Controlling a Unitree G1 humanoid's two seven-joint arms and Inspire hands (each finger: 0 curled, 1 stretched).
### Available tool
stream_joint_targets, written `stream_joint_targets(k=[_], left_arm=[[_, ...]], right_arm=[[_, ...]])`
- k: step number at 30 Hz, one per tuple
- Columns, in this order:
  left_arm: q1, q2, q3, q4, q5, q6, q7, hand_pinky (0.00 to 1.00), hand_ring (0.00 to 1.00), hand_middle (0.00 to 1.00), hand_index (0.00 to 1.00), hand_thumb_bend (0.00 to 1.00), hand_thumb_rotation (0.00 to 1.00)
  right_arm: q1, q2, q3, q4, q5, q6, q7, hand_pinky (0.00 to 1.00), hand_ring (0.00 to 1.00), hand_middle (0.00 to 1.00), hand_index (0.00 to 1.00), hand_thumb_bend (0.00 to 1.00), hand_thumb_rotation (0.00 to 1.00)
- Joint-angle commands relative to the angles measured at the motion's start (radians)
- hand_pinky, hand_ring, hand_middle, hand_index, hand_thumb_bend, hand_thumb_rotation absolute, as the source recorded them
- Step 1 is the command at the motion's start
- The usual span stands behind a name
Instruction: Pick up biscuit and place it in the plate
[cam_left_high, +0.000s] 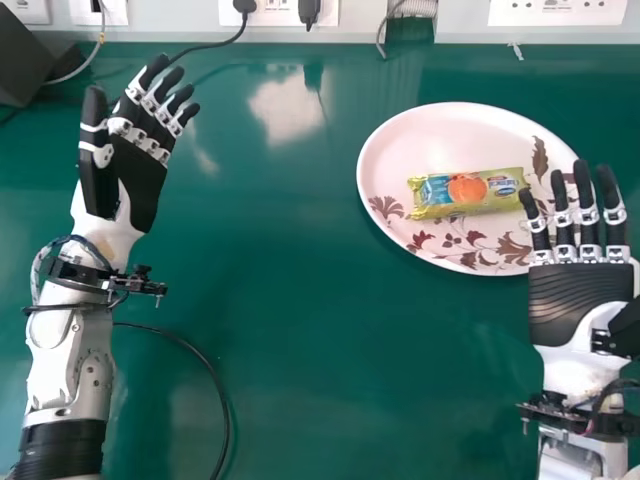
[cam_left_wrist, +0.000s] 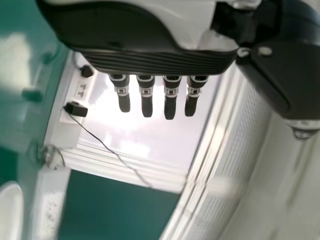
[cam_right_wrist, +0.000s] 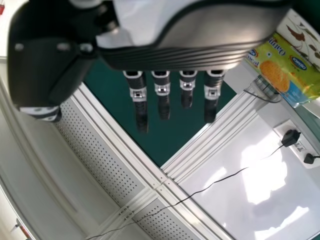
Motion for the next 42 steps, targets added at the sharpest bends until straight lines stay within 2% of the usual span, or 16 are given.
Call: stream_joint_targets(k=[1,4,7,10,13,17,19,24,28,34,38,42], left_arm=[[0.020,-0.013,0.040,-0.013,-0.088,0.085,-0.011,1.00,1.00,1.00,1.00,1.00,0.87],[0.027,-0.016,0.064,-0.011,-0.118,0.114,-0.036,1.00,1.00,1.00,1.00,1.00,0.87],[0.033,-0.024,0.081,-0.007,-0.137,0.128,-0.054,1.00,1.00,1.00,1.00,1.00,0.87],[0.029,-0.036,0.102,0.019,-0.148,0.121,-0.089,1.00,1.00,1.00,1.00,1.00,0.86],[0.025,-0.043,0.125,0.044,-0.171,0.130,-0.124,1.00,1.00,1.00,1.00,1.00,0.85],[0.012,-0.053,0.163,0.081,-0.244,0.179,-0.170,1.00,1.00,1.00,1.00,1.00,0.85],[0.020,-0.070,0.174,0.075,-0.279,0.207,-0.180,1.00,1.00,1.00,1.00,1.00,0.85],[0.037,-0.098,0.197,0.083,-0.313,0.237,-0.210,1.00,1.00,1.00,1.00,1.00,0.86],[0.059,-0.120,0.206,0.067,-0.330,0.262,-0.205,1.00,1.00,1.00,1.00,1.00,0.87],[0.085,-0.161,0.207,0.055,-0.315,0.244,-0.202,1.00,1.00,1.00,1.00,1.00,0.86],[0.088,-0.188,0.202,0.068,-0.315,0.252,-0.193,1.00,1.00,1.00,1.00,1.00,0.84],[0.074,-0.190,0.220,0.105,-0.339,0.285,-0.189,1.00,1.00,1.00,1.00,1.00,0.81]], right_arm=[[0.003,0.014,-0.008,0.005,0.000,0.006,0.009,0.92,0.96,0.94,0.82,0.86,0.12],[-0.003,0.010,-0.013,0.014,0.001,0.008,0.027,0.91,0.96,0.95,0.83,0.87,0.17],[-0.008,0.009,-0.017,0.023,0.004,0.011,0.044,0.91,0.96,0.95,0.84,0.90,0.17],[-0.019,0.004,-0.026,0.041,0.010,0.013,0.068,0.92,0.97,0.94,0.85,0.89,0.19],[-0.027,0.005,-0.032,0.047,0.015,0.020,0.078,0.92,0.96,0.93,0.82,0.89,0.20],[-0.034,0.009,-0.034,0.046,0.022,0.035,0.085,0.87,0.95,0.92,0.80,0.88,0.19],[-0.039,0.004,-0.038,0.052,0.028,0.045,0.097,0.84,0.93,0.92,0.80,0.90,0.21],[-0.050,-0.004,-0.051,0.068,0.035,0.064,0.121,0.80,0.91,0.91,0.81,0.87,0.20],[-0.052,-0.003,-0.058,0.066,0.035,0.077,0.126,0.79,0.89,0.91,0.81,0.89,0.18],[-0.050,-0.014,-0.081,0.068,0.065,0.105,0.152,0.76,0.89,0.92,0.84,0.88,0.20],[-0.045,-0.019,-0.107,0.087,0.097,0.118,0.190,0.74,0.87,0.92,0.84,0.89,0.21],[-0.032,0.007,-0.108,0.083,0.090,0.108,0.181,0.74,0.87,0.92,0.84,0.89,0.19]])
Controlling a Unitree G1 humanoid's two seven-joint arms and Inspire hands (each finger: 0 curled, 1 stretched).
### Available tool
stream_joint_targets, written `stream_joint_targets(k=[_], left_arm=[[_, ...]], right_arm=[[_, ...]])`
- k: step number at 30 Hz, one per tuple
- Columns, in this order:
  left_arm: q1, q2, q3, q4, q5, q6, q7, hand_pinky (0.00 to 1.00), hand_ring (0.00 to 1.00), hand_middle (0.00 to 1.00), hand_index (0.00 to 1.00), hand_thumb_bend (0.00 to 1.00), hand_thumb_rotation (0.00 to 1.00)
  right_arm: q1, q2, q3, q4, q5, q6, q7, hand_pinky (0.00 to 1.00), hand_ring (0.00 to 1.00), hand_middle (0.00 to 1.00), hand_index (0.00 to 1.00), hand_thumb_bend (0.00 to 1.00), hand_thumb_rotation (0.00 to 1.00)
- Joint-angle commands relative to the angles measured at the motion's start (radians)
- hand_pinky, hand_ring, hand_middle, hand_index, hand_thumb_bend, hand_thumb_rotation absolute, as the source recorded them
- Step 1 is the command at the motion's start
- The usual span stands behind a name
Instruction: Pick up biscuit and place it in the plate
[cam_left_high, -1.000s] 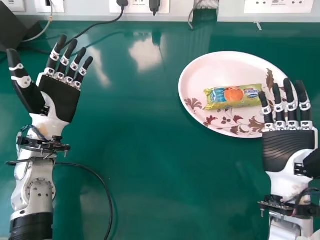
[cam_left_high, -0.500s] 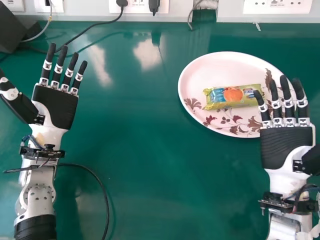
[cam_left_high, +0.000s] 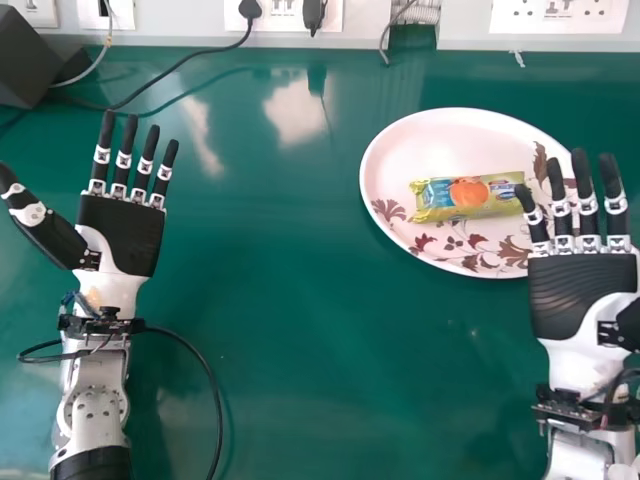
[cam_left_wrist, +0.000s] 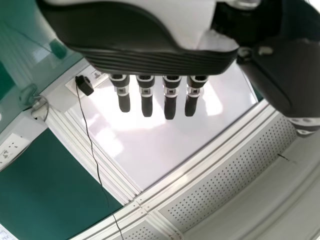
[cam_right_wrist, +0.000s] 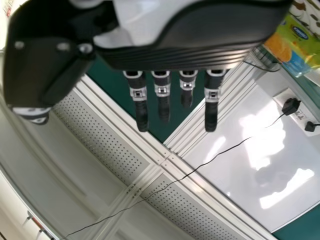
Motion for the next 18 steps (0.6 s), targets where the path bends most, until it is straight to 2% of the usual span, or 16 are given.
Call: stream_joint_targets(k=[1,8,14,18], left_arm=[[0.016,-0.011,0.021,0.037,-0.020,0.020,0.006,1.00,1.00,1.00,1.00,1.00,0.80],[0.002,-0.007,0.044,0.099,-0.010,0.025,-0.030,1.00,1.00,1.00,1.00,1.00,0.77],[0.001,-0.010,0.053,0.150,-0.022,0.062,-0.055,1.00,1.00,1.00,1.00,1.00,0.79],[-0.013,-0.015,0.049,0.195,-0.006,0.051,-0.081,1.00,1.00,1.00,1.00,1.00,0.78]], right_arm=[[0.035,0.022,-0.011,0.023,0.007,0.007,0.003,0.73,0.87,0.92,0.85,0.90,0.19],[0.041,0.033,-0.026,0.031,0.022,0.005,0.025,0.69,0.83,0.90,0.86,0.90,0.22],[0.052,0.050,-0.031,0.032,0.007,-0.017,0.030,0.67,0.81,0.90,0.87,0.92,0.14],[0.066,0.062,-0.029,0.025,0.007,-0.030,0.034,0.67,0.80,0.90,0.89,0.90,0.15]])
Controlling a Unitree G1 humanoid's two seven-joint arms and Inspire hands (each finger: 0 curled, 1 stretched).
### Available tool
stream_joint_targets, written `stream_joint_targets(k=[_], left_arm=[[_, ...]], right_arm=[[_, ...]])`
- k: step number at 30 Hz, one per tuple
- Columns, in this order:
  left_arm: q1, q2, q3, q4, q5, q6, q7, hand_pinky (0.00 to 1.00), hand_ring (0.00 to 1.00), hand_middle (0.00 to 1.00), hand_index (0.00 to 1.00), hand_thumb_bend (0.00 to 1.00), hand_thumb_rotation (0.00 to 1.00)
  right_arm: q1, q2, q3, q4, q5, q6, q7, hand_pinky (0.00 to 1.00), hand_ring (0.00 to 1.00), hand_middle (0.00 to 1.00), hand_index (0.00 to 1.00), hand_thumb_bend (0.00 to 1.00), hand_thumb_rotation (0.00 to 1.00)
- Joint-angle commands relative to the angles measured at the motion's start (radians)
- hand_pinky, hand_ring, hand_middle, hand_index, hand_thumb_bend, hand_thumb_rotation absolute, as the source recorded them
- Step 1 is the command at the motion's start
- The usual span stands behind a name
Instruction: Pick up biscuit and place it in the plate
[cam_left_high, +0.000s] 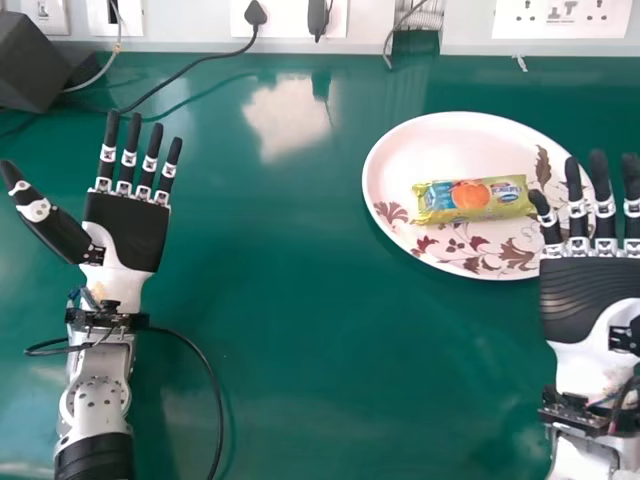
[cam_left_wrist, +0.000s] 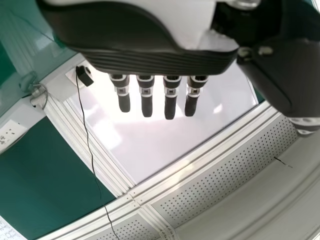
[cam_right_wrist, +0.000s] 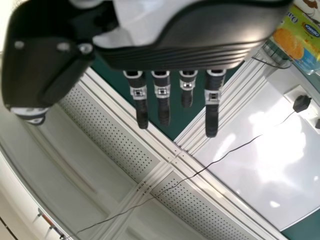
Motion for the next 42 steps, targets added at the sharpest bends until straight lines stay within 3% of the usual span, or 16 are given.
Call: stream_joint_targets(k=[1,13,22,34,42], left_arm=[[0.051,-0.028,0.008,0.068,0.016,-0.001,-0.008,1.00,1.00,1.00,1.00,1.00,0.77],[0.048,-0.049,0.008,0.094,0.013,0.021,-0.049,1.00,1.00,1.00,1.00,1.00,0.76],[0.090,-0.064,0.016,0.057,0.013,0.030,-0.009,1.00,1.00,1.00,1.00,1.00,0.76],[0.058,-0.040,0.059,0.164,0.014,0.022,-0.027,1.00,1.00,1.00,1.00,1.00,0.74],[0.038,-0.027,0.062,0.180,0.028,0.021,0.008,1.00,1.00,1.00,1.00,1.00,0.74]], right_arm=[[0.056,0.033,-0.010,0.026,0.011,0.003,0.014,0.67,0.80,0.89,0.89,0.90,0.16],[0.079,0.039,-0.006,0.004,0.001,-0.017,0.006,0.65,0.79,0.88,0.88,0.83,0.22],[0.092,0.043,0.019,0.001,-0.001,-0.014,0.010,0.65,0.79,0.89,0.87,0.80,0.25],[0.122,0.039,0.029,-0.027,0.012,-0.006,0.010,0.66,0.80,0.91,0.91,0.77,0.27],[0.142,0.050,0.032,-0.032,0.015,-0.015,0.002,0.66,0.80,0.91,0.89,0.77,0.26]])
